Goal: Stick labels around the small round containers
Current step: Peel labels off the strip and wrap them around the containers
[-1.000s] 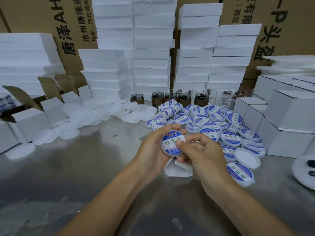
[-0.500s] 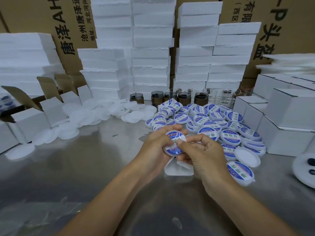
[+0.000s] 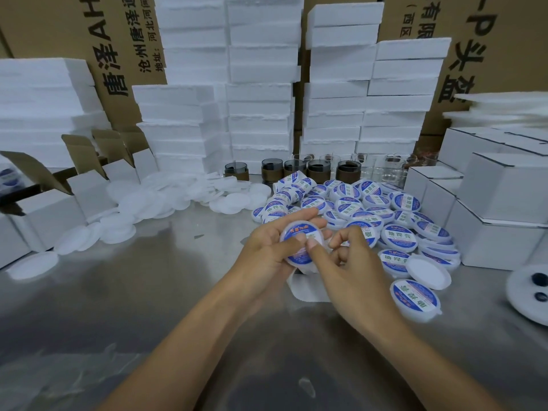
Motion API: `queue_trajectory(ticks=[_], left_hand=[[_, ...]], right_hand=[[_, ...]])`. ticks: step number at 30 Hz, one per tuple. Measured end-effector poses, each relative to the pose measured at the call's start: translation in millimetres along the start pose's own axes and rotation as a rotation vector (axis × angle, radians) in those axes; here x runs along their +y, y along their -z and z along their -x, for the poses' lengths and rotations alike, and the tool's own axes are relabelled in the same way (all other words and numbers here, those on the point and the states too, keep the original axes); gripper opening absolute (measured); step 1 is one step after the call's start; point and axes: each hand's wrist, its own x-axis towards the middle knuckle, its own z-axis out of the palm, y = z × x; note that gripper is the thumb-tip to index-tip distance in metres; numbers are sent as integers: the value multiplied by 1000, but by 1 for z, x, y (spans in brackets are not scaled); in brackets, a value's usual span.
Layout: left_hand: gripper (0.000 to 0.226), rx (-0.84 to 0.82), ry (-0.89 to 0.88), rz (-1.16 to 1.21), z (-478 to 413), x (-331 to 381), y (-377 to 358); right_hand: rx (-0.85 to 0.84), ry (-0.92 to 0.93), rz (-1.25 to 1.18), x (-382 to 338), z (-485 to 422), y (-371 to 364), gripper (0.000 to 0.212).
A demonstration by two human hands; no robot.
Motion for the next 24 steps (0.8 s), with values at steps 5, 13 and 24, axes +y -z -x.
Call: queue_trajectory(ticks=[5,13,24], left_hand=[[27,-27,0,100,0,0,2],[29,24,-60,-259,-1,-10,6],[33,-1,-46,-461,2,-8,4]], right_hand=[[-108,-100,-273,-5,-5,4,14],[-68,36,-343,-7,-6,9,18],[1,-23,-287,-3,-10,10,28]])
